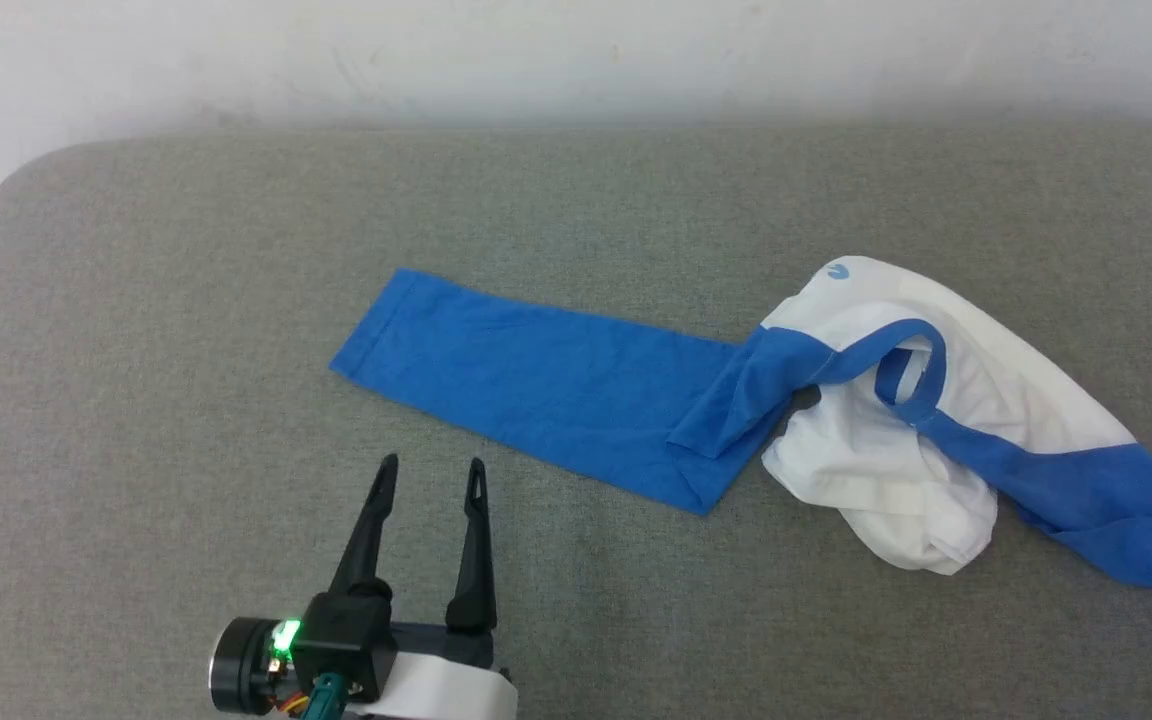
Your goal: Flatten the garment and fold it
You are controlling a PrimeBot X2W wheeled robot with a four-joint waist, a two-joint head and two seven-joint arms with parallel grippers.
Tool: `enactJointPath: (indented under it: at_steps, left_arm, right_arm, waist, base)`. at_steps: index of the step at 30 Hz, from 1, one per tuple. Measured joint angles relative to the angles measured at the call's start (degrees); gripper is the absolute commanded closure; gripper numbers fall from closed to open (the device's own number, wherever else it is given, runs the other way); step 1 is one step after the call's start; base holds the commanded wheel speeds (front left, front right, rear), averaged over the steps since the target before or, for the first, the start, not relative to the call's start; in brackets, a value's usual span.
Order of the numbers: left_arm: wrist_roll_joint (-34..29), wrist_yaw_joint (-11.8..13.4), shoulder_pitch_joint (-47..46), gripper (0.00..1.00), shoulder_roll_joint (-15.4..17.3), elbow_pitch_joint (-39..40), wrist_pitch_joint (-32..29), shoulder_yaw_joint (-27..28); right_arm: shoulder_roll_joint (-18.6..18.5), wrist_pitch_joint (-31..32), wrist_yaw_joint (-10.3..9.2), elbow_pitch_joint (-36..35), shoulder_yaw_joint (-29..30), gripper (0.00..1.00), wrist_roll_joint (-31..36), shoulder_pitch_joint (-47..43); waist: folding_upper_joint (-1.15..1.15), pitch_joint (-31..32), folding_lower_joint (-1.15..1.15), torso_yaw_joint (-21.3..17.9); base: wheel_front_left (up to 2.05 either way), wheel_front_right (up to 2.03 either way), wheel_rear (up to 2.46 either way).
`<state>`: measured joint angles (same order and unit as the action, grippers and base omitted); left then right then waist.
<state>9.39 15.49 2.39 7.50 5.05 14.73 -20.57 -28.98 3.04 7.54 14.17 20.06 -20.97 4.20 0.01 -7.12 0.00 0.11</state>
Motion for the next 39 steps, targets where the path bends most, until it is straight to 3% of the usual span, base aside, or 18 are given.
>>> enactJointPath:
  at_steps: [4, 9, 15, 21, 22, 23, 24, 28, 31, 35, 39]
  left_arm:
    - [-0.16, -0.32, 0.00, 0.00, -0.20, 0.12, 0.00, -0.21]
    - [-0.55, -0.32, -0.05, 0.00, -1.01, 0.57, 0.00, -0.48]
    - [-1.91, -0.30, -0.47, 0.00, -1.83, 1.43, 0.00, -0.51]
    - [-2.40, -0.33, -0.79, 0.00, -2.34, 1.49, 0.00, -0.90]
    - [-2.46, -0.33, -0.89, 0.00, -2.45, 1.46, 0.00, -1.01]
    - [-2.50, -0.33, -1.13, 0.00, -2.53, 1.43, 0.00, -1.13]
    - [-2.55, -0.33, -1.42, 0.00, -2.63, 1.41, 0.00, -1.23]
    - [-2.55, -0.32, -1.59, 0.00, -3.04, 1.23, 0.00, -1.15]
    - [-2.55, -0.33, -1.55, 0.00, -3.10, 1.20, 0.00, -0.66]
    - [-2.53, -0.89, -1.52, 0.00, -3.10, 1.03, 0.00, 0.01]
    - [-2.52, -1.40, -1.36, 0.00, -3.15, 0.69, 0.00, 0.27]
  right_arm:
    - [-0.14, 4.02, 0.00, -13.81, -8.71, 0.00, -3.98, 2.85]
    - [-1.15, 13.77, 0.01, -22.58, -21.47, 0.00, -9.88, 1.27]
    - [-5.49, 18.63, 0.00, -19.91, -32.56, 0.00, -10.85, 0.47]
    - [-7.01, 18.71, 0.00, -8.40, -41.98, 0.00, -9.07, 5.00]
    - [-7.02, 19.08, 0.00, -6.32, -43.66, 0.03, -9.07, 5.96]
    - [-7.01, 19.04, 0.01, -4.74, -44.96, 0.55, -9.10, 6.92]
    - [-7.05, 18.80, 0.02, -3.43, -45.98, 1.00, -9.18, 8.05]
    - [-6.98, 16.38, -0.01, -0.91, -47.77, 1.00, -12.17, 12.14]
    - [-6.65, 14.19, -0.01, -2.97, -48.40, 1.00, -14.62, 13.88]
    - [-6.69, 13.92, -0.01, -11.81, -50.57, 1.00, -19.79, 15.88]
    - [-7.60, 18.78, -0.01, -24.14, -57.47, 1.00, -27.97, 14.98]
  waist:
    - [0.00, -0.20, 0.00, -0.28]
    - [0.00, -1.34, 0.00, 0.69]
    - [0.00, -3.24, 0.01, 2.94]
    - [0.00, -4.86, 0.01, 5.72]
    - [0.00, -5.11, 0.01, 6.13]
    - [0.00, -5.33, 0.01, 6.50]
    - [0.00, -5.53, 0.01, 6.82]
    - [0.00, -5.77, 0.02, 7.57]
    - [0.00, -5.45, 0.01, 7.09]
    - [0.00, -4.58, 0.01, 5.86]
    - [0.00, -3.75, 0.00, 4.55]
  base:
    - [0.00, 0.00, 0.00]
    - [0.00, 0.00, 0.00]
    - [0.00, 0.00, 0.00]
    - [0.00, 0.00, 0.00]
    - [0.00, 0.00, 0.00]
    - [0.00, 0.00, 0.00]
    - [0.00, 0.00, 0.00]
    - [0.00, 0.00, 0.00]
    - [0.00, 0.00, 0.00]
    - [0.00, 0.00, 0.00]
    - [0.00, 0.00, 0.00]
